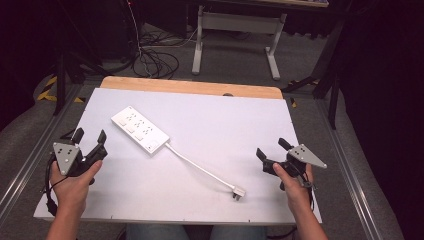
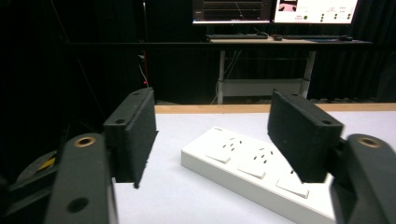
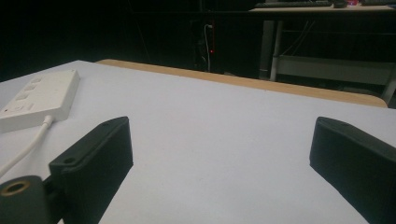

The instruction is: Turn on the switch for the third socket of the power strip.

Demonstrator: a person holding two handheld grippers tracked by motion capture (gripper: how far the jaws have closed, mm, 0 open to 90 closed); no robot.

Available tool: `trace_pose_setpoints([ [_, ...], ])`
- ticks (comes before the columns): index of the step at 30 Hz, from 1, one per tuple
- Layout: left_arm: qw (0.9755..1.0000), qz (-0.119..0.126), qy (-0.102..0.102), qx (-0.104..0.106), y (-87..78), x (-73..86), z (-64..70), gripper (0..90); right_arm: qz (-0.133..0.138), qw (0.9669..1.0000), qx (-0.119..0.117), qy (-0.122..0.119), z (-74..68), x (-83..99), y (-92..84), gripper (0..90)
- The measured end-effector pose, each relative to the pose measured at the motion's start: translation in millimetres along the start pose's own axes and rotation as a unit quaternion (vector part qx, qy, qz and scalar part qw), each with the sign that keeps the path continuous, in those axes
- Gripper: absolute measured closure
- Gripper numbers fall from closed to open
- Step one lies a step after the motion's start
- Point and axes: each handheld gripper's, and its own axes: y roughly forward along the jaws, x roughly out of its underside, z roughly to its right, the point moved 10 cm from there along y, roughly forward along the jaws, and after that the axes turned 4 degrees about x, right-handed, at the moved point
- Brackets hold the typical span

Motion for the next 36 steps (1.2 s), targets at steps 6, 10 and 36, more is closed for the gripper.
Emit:
trace_pose_setpoints([
  [6, 0.9999, -0.003, -0.006, 0.008, -1.1, -0.2, 1.1, 44.5, 0.000, 1.0000, -0.001, 0.000, -0.7, 0.0, 0.1, 6.3],
  [10, 0.9999, -0.009, 0.000, 0.013, -2.0, -0.2, 0.6, 51.3, 0.000, 1.0000, 0.000, 0.000, -0.2, 0.3, 0.2, 6.3],
  [36, 0.9997, -0.011, -0.003, 0.019, -5.6, -2.9, -4.5, 82.2, 0.002, 1.0000, -0.001, 0.002, 0.1, -0.6, -0.7, 6.2],
])
